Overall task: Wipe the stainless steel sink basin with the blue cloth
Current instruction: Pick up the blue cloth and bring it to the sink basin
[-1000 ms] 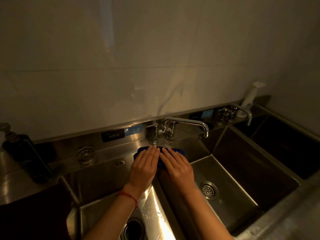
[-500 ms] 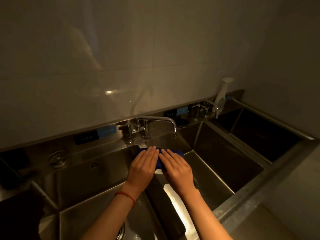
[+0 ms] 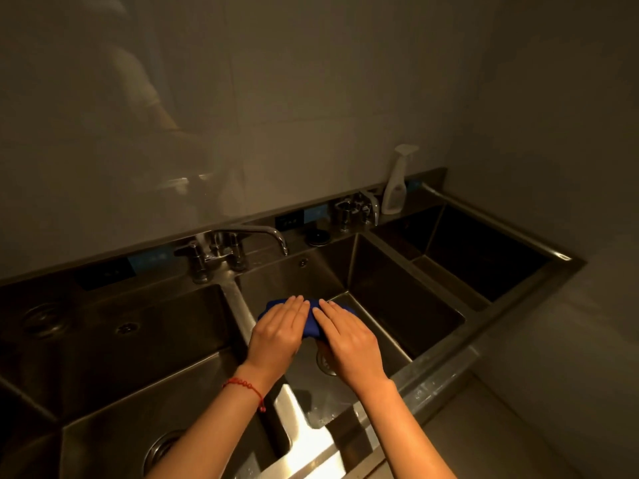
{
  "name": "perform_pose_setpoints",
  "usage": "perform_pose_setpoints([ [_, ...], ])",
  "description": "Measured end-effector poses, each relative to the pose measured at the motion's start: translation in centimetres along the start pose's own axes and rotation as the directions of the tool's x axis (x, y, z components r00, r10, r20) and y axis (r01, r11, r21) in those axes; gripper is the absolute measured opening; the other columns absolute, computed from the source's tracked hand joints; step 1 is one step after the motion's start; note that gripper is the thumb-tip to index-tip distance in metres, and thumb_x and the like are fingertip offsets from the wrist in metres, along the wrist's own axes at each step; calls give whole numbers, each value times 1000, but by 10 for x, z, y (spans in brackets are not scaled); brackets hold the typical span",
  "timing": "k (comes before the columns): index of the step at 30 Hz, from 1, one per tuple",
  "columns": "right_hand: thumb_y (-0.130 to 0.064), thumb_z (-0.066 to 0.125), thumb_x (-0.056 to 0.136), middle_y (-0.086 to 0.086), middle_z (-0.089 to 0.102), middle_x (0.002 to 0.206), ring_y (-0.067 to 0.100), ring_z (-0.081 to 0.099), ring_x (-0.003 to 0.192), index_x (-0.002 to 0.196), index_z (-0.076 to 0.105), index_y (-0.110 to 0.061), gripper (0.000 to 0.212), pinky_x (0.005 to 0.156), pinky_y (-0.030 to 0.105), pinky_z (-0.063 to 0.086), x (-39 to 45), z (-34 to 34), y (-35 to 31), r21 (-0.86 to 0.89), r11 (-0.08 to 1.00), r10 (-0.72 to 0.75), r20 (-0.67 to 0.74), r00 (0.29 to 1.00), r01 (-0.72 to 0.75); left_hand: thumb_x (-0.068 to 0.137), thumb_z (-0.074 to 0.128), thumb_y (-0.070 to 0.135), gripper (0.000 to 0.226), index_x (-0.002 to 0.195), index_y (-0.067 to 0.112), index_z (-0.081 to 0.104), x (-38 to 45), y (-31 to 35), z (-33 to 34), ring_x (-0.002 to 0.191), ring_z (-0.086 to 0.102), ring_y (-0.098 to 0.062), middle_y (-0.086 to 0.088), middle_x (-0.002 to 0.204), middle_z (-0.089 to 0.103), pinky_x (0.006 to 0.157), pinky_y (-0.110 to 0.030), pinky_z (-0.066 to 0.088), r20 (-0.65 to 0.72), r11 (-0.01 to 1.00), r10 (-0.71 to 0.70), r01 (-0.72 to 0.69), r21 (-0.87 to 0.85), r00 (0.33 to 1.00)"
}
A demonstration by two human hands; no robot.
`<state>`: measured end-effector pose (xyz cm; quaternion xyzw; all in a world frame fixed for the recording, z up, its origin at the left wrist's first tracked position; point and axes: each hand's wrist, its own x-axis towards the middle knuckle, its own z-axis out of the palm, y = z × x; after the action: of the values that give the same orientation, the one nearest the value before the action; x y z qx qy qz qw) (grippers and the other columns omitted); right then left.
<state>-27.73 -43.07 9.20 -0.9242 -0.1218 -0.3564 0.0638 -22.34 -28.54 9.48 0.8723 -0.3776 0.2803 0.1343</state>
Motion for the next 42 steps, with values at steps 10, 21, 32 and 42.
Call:
perform_pose_setpoints([
  [10,-39,42,88,10,65,117,23,62,107,116,62,-10,44,90,36,49,-31,-2,37,27,973,227,93,969,-231,26,95,0,69,92,-4,76,14,19,29,82,75,-26,-15,90,76,67,-37,62,109,1000,-2,2,3,994],
  [21,-27,70,80,11,66,115,24,62,106,111,65,-10,36,91,43,47,-59,32,67,-115,907,420,159,894,-405,26,95,1,70,93,-2,76,26,12,87,79,76,-26,-15,89,76,65,-37,61,235,999,28,-17,-49,972],
  [32,-25,60,88,15,63,117,29,58,112,112,63,-6,31,100,48,37,-66,68,70,-111,852,519,310,797,-512,24,96,5,72,93,3,77,28,0,135,73,75,-27,-16,86,76,58,-35,60,391,997,45,-14,-82,919],
  [42,-38,30,98,9,43,141,22,31,135,133,45,-12,46,115,37,6,-77,93,78,-120,843,512,480,712,-525,24,96,3,70,91,1,77,19,-6,172,75,75,-30,-19,86,76,58,-39,60,460,997,3,36,-75,888],
])
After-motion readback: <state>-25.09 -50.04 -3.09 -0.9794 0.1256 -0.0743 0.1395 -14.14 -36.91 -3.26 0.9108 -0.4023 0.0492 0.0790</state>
